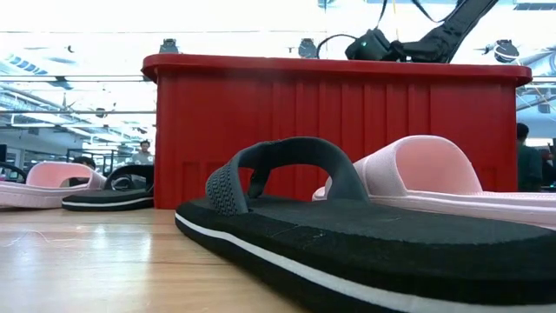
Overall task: Pick and place slides into bin
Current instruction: Put the right black slide into the red bin
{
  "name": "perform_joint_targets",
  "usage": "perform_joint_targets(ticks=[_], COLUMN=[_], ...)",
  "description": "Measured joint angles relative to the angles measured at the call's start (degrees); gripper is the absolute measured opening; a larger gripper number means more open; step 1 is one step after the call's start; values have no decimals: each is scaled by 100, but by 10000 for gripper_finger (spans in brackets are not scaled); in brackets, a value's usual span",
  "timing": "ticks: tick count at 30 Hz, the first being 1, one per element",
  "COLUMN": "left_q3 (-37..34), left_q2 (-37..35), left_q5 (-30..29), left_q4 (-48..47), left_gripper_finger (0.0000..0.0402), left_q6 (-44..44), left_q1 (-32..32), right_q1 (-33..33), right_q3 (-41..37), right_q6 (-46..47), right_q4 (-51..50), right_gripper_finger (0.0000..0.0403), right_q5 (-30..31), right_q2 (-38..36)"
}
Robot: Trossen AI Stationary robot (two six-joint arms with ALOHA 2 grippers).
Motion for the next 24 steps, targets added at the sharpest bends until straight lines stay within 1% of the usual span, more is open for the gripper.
perform_joint_targets(ticks=[4,14,17,22,24], left_q3=[0,0,0,0,0], left_q2=[0,0,0,0,0], left_q5=[1,5,8,8,12], left_q4=[17,16,13,-3,-7], left_gripper_finger=[129,129,129,129,129], left_q6=[-65,-76,-76,-75,-74], left_q1=[4,4,4,4,4], right_q1=[2,5,5,5,7], right_q3=[-2,0,0,0,0], right_q6=[3,143,141,132,132], right_q4=[168,306,345,441,458], right_gripper_finger=[0,4,13,37,47], right_q5=[6,-4,-23,-316,-318], right_q2=[256,621,632,632,630])
